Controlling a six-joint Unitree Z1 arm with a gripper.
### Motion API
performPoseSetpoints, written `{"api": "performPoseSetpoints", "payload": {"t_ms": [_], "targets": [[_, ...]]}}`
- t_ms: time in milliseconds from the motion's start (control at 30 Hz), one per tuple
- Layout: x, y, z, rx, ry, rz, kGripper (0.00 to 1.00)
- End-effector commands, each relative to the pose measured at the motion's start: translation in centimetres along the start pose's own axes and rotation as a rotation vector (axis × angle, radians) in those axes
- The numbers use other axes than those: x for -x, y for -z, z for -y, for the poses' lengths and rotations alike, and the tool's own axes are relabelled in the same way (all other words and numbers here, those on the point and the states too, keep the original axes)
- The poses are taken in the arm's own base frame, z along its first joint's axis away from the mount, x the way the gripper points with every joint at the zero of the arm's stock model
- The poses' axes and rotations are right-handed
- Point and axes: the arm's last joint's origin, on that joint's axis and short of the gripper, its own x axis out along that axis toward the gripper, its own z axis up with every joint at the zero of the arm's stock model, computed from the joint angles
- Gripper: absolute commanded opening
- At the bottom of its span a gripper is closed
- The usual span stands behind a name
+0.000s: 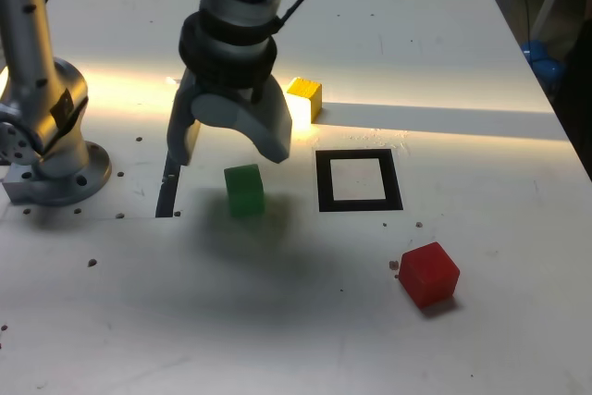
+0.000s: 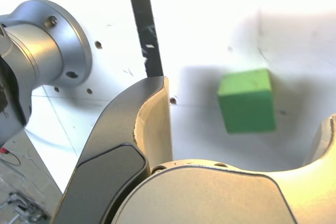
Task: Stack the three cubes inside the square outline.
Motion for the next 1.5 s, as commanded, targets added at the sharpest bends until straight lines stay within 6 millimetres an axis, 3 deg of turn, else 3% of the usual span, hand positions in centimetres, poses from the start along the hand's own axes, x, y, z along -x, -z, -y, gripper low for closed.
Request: {"api": "performPoseSetpoints", "payload": {"t_ms": [0, 367, 667, 1200, 1467], "targets": [[0.5, -0.6, 0.7, -0.014, -0.005, -0.003, 0.99], [4.2, -5.8, 5.7, -0.118, -0.034, -0.001, 0.99], [5.6, -9.5, 7.6, -0.102, -0.031, 0.025, 0.99], [5.0, -15.7, 10.0, 0.041, 0.032, 0.054, 0.99], [3.2, -18.3, 10.4, 0.095, 0.057, 0.026, 0.97]]}}
